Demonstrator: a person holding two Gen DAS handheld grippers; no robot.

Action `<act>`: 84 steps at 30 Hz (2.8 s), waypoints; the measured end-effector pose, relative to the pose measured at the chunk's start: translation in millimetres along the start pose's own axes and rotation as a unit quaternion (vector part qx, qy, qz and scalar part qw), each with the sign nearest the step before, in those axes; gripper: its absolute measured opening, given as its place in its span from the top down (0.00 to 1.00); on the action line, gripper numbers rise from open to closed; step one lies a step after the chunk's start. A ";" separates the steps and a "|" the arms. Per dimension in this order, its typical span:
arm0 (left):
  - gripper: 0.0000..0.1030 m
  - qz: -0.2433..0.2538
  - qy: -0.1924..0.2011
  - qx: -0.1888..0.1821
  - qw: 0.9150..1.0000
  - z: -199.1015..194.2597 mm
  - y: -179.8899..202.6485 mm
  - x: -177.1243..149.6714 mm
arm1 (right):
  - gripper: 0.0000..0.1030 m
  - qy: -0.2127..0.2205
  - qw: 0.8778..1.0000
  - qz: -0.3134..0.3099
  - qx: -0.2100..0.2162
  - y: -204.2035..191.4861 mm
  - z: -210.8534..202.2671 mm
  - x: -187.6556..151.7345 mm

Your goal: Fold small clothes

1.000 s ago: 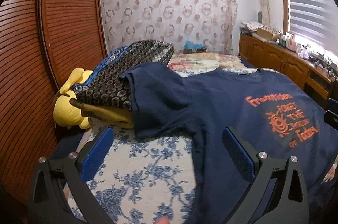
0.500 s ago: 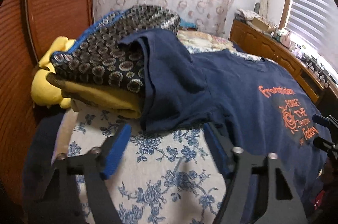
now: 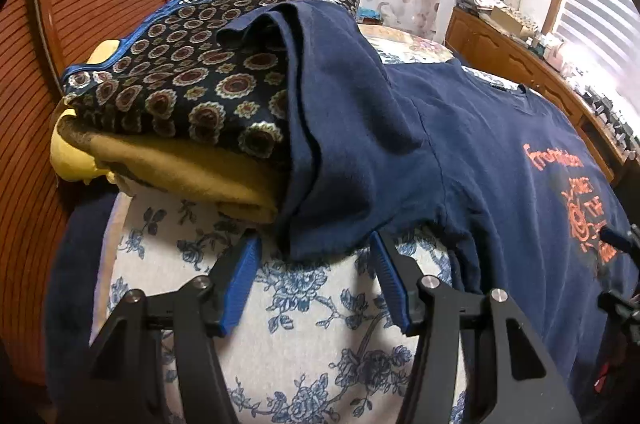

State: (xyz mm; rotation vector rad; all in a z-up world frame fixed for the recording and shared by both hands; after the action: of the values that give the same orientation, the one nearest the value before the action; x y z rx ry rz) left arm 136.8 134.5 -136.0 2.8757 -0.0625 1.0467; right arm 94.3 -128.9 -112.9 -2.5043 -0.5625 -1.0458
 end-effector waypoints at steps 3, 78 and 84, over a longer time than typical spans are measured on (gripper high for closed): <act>0.52 0.000 0.003 -0.005 1.000 0.2 -0.7 4.5 | 0.06 -0.002 1.000 -0.001 -0.001 -0.2 2.8 -2.6; 0.40 0.014 0.129 0.033 0.991 -125.7 -13.1 -23.9 | 0.74 -0.122 0.969 -0.196 0.090 -121.9 155.5 88.9; 0.40 0.020 0.128 0.025 0.991 -119.4 -6.6 -25.8 | 0.99 -0.090 0.978 -0.165 0.093 -102.3 141.6 108.6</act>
State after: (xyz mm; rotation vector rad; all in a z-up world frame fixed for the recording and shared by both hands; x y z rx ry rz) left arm 41.1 152.1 -61.9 2.7657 -0.0791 1.4341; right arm 197.1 49.1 -108.2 -2.4029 -1.1064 -0.8323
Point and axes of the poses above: each gripper's, at about its wrist camera, not at the fingertips, and z roughly the way its jaws point, y to its right, x to its top, the point moved 4 cm from there along z, roughly the way its jaws point, and after that the axes turned 7 degrees about z, right-handed, at the moved point
